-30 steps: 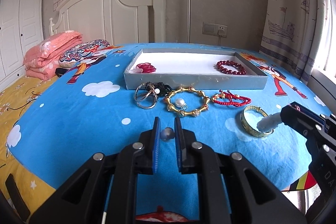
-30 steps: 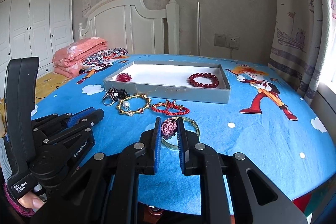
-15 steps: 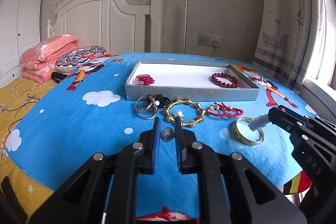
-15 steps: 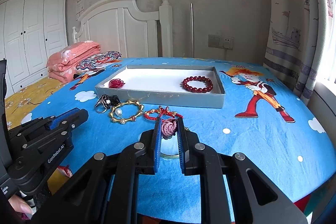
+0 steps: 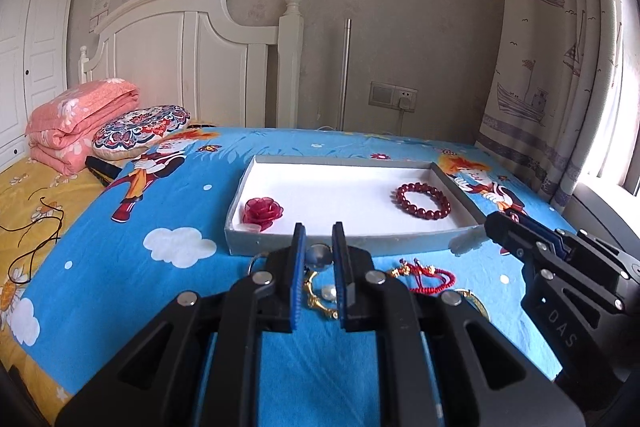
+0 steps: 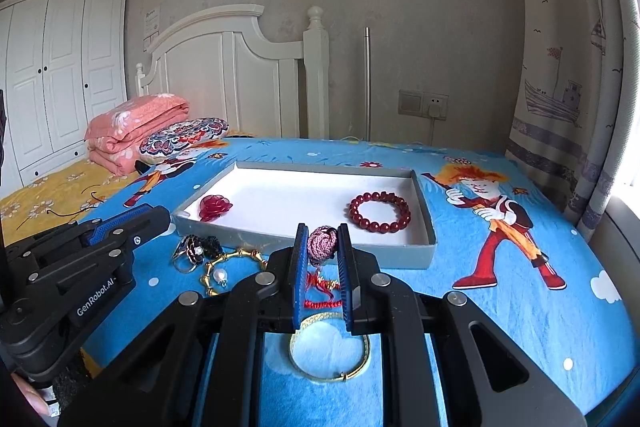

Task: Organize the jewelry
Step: 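Carry the pearl in left tool while right tool carries the pendant to the tray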

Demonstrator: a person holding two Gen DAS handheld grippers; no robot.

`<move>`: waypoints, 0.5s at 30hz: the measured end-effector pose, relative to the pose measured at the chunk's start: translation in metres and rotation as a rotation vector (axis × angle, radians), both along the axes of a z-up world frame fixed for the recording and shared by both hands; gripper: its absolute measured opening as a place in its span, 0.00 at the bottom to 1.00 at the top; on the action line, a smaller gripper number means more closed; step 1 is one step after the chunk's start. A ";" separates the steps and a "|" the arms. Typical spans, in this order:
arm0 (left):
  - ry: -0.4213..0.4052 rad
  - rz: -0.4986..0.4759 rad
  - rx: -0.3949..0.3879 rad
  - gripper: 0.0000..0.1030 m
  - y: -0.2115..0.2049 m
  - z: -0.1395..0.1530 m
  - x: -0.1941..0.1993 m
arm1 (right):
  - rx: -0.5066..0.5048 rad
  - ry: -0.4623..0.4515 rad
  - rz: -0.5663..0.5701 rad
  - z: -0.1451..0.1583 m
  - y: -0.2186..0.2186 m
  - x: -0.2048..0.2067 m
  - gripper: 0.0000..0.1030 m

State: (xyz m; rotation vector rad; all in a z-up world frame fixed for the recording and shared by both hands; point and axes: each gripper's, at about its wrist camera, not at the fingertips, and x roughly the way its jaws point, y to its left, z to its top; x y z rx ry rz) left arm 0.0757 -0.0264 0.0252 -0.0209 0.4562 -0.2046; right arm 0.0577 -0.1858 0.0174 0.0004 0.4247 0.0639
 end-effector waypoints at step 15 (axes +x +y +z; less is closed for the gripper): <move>0.167 0.032 0.065 0.13 -0.017 0.011 0.152 | -0.010 0.134 -0.034 0.011 -0.014 0.133 0.14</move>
